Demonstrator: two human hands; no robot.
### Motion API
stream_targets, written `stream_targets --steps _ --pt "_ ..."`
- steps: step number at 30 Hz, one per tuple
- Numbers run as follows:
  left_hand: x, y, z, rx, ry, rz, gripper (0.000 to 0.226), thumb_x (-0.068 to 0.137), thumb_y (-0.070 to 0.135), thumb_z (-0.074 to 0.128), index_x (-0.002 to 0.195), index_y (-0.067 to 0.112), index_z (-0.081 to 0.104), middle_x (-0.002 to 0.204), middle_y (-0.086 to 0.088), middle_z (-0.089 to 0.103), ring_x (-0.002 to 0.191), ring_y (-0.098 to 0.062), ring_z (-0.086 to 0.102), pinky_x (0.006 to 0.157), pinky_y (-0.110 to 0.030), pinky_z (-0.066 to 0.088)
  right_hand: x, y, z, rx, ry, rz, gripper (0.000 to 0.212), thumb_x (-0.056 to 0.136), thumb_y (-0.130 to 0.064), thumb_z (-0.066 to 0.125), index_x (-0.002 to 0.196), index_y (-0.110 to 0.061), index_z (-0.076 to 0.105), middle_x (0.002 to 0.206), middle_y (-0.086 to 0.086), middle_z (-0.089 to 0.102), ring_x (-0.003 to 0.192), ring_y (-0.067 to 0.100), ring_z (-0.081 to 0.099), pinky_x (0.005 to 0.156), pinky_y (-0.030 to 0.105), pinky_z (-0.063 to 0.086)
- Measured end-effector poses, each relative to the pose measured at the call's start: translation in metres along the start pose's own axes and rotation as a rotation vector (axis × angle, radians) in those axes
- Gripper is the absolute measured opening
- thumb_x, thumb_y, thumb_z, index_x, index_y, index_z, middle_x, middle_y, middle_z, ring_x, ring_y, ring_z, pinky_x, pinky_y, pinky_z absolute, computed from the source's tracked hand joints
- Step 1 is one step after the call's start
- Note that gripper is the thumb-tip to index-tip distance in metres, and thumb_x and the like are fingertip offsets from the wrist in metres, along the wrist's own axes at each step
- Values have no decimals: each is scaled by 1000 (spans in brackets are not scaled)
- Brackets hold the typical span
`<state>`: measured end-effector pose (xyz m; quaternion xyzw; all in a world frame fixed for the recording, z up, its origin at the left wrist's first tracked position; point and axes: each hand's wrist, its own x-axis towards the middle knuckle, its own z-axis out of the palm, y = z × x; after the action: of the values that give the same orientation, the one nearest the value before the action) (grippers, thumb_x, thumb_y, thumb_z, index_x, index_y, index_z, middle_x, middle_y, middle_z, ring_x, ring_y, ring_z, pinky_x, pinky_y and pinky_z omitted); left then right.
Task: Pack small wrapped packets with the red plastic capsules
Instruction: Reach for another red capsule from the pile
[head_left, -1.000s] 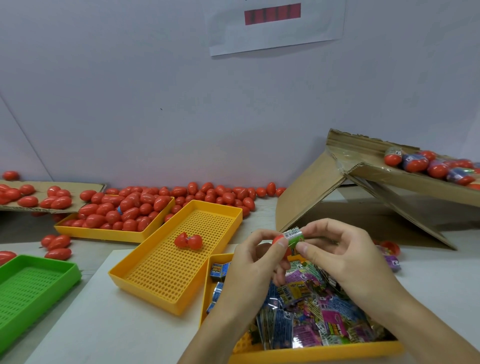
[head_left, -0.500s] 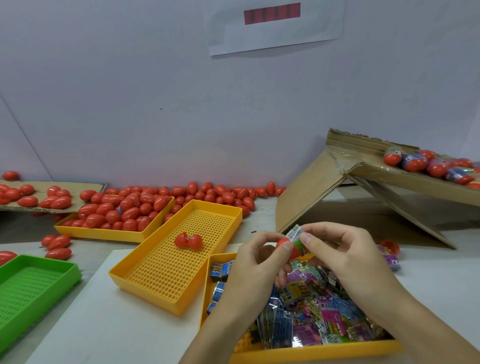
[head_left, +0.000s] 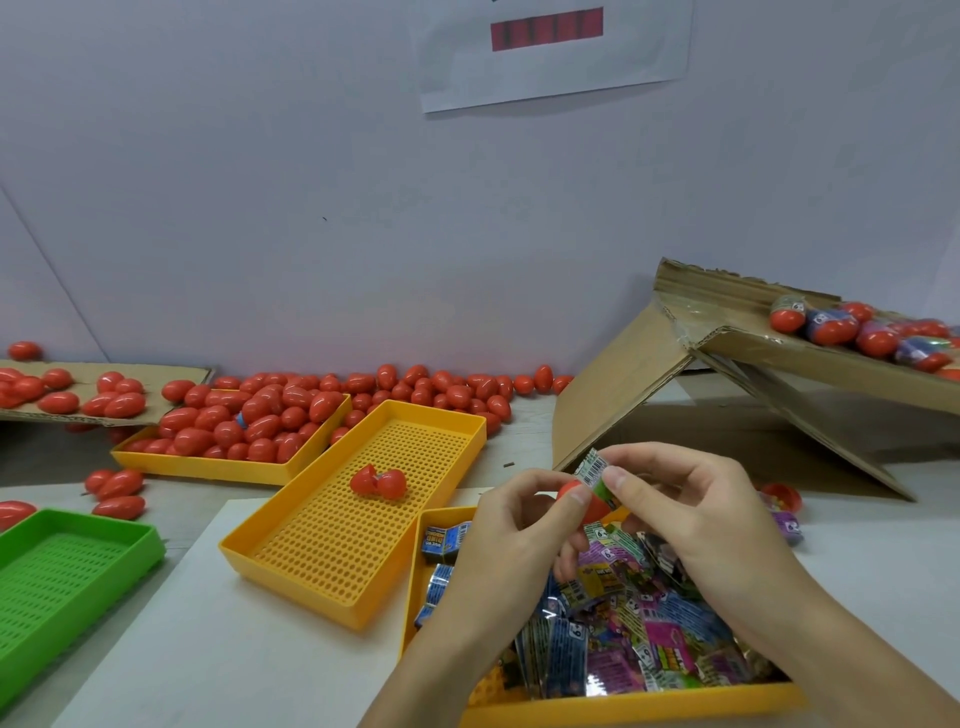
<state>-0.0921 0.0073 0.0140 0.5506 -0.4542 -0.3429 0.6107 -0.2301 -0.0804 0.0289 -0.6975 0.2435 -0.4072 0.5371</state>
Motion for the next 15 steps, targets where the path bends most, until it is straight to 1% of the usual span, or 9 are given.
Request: stream_targets --steps 6,10,13,15 --pt "0 1 0 3 -8 3 42 83 45 61 107 12 68 64 -2 62 56 -12 54 70 -35 50 0 1 -1 2 -5 7 30 72 -39 66 99 -29 76 90 -7 77 84 7 72 67 14 54" --pt "-1 1 0 -5 -12 6 41 83 45 62 106 12 69 64 -2 62 56 -12 54 68 -34 50 0 1 -2 -29 -28 0 29 73 -40 65 99 -31 75 91 -11 77 85 3 71 66 12 53" --pt "0 0 0 -16 4 13 38 84 45 63 104 14 69 65 -3 62 57 -13 54 70 -37 50 1 0 -3 -77 -34 -20 26 73 -41 65 97 -33 73 91 -15 76 85 0 70 67 10 52" --pt "0 -1 -1 -15 20 21 36 83 45 63 103 16 69 66 -4 63 57 -14 55 71 -39 52 1 1 -3 -126 -40 -26 29 74 -43 64 100 -32 74 91 -15 76 86 0 70 70 11 52"
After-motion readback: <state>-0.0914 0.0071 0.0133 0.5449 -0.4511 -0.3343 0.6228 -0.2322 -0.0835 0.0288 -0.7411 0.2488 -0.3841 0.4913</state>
